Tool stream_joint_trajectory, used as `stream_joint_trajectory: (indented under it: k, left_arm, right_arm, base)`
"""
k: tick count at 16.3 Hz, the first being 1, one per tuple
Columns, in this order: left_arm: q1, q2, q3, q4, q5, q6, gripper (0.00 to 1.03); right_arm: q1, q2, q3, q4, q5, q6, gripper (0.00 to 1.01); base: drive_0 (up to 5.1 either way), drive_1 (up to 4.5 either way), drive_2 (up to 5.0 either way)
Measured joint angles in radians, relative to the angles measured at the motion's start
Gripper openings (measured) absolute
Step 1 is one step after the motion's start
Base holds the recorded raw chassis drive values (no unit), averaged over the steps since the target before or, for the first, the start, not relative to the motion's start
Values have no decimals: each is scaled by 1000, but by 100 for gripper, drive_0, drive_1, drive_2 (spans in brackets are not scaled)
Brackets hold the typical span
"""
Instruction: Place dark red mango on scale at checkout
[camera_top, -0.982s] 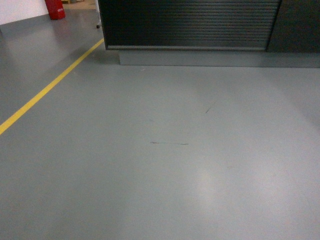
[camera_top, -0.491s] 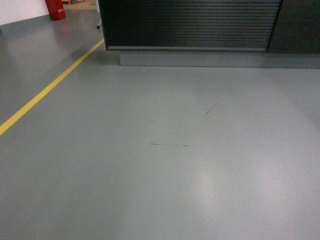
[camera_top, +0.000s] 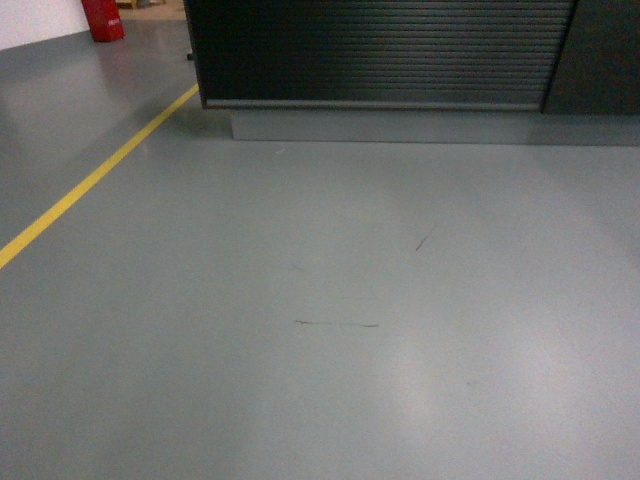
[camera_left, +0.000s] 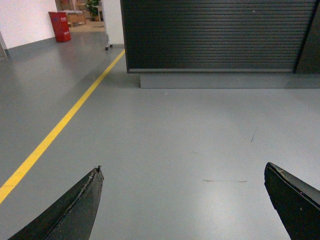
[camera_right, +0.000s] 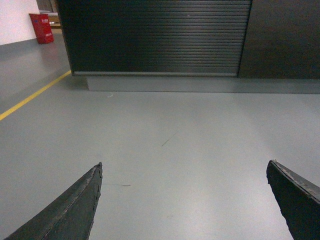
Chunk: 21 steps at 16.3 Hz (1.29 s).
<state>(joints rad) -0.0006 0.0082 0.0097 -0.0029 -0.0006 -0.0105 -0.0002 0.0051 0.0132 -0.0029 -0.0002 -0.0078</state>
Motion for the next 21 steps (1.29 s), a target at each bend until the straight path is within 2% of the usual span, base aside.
stream_joint_trajectory:
  k: [21]
  left_arm:
    - [0,0,0,-1,1,0,98]
  right_arm:
    - [0,0,0,-2,0,0,98]
  base:
    - [-1,432,-435]
